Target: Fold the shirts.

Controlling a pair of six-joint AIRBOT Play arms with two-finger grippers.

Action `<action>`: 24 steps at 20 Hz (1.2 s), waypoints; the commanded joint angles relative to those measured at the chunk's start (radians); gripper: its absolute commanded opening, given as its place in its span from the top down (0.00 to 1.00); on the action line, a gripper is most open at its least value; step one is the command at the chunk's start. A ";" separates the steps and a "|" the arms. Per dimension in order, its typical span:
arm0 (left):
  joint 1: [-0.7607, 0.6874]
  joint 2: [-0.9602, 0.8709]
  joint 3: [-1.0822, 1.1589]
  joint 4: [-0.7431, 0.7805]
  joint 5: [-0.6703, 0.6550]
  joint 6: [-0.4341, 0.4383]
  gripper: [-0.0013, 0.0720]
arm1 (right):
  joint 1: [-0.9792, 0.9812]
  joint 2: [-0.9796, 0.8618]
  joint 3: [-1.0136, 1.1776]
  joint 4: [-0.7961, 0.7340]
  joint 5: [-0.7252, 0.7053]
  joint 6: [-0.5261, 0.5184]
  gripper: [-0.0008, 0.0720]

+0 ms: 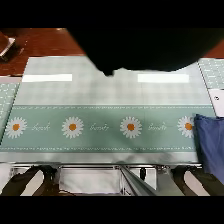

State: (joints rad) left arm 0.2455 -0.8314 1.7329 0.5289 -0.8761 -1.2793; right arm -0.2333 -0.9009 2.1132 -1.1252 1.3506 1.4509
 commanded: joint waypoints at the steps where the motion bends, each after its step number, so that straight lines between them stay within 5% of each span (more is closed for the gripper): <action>1: 0.144 0.160 0.026 0.145 -0.004 -0.002 0.96 | 0.000 0.151 0.008 -0.122 0.032 0.008 0.96; 10: 0.222 0.277 -0.069 0.282 -0.308 -0.093 0.96 | 0.000 0.264 -0.351 -0.048 0.134 0.003 0.96; 14: 0.221 0.259 -0.396 0.129 -0.312 -0.037 0.96 | 0.000 0.247 -0.651 0.018 0.032 -0.030 0.96; 19: 0.072 0.069 -0.695 0.070 -0.064 0.068 0.96 | 0.000 -0.015 -0.832 0.097 -0.095 -0.108 0.96; 24: -0.161 -0.311 -0.626 0.073 0.290 0.068 0.96 | 0.000 -0.426 -0.712 0.240 -0.245 -0.131 0.96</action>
State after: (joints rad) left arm 0.1955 -0.9539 1.0924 0.6167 -0.7971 -1.2289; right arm -0.2333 -1.1164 1.3468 -0.9810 1.1862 1.3380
